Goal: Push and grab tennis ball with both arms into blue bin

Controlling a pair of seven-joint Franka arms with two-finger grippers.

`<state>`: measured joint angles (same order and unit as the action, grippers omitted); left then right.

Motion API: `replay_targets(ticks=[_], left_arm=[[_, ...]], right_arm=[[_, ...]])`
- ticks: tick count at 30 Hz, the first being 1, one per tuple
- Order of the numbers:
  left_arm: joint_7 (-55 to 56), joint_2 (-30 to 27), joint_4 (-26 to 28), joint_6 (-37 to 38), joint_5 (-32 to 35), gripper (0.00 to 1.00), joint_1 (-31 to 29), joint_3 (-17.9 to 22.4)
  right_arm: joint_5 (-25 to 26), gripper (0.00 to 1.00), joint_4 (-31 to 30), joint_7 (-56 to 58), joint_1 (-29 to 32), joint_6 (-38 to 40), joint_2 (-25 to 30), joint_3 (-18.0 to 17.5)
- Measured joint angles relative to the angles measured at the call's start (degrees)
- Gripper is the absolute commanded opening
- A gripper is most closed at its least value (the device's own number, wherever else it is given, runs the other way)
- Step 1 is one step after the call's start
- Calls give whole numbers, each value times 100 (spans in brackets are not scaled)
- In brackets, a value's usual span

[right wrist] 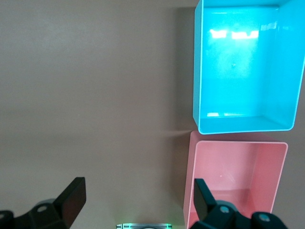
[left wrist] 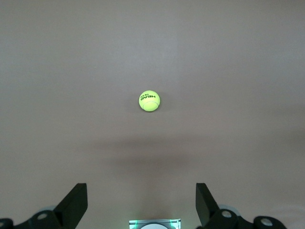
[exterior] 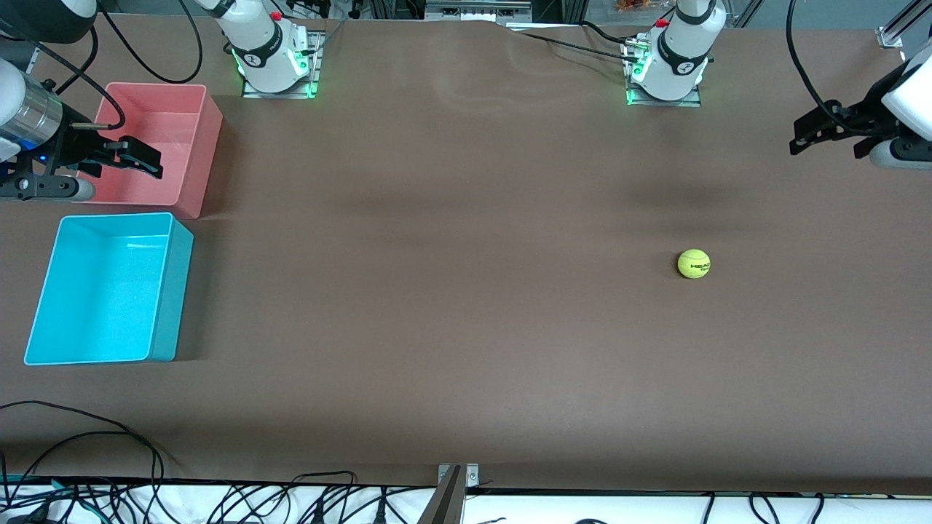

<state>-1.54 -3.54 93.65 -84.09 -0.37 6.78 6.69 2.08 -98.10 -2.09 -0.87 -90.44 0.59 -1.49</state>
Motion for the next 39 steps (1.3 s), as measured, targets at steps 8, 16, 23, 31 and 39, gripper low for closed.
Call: replay_targets(ticks=[8,16,23,31,39], left_arm=[[0,82,-9,-125,0,100,-14,3],[0,104,399,-537,0,100,-19,5],[0,103,742,-857,0,100,-25,5],[0,106,1673,-1928,0,100,-91,13],[0,107,1967,-2308,0,100,-96,13]], right_arm=[[0,100,0,10,0,0,0,0],[0,100,0,11,-1,0,0,-1],[0,100,1,11,-1,1,0,-1],[0,100,1,12,-1,1,0,-1],[0,100,1,12,-1,2,0,-1]])
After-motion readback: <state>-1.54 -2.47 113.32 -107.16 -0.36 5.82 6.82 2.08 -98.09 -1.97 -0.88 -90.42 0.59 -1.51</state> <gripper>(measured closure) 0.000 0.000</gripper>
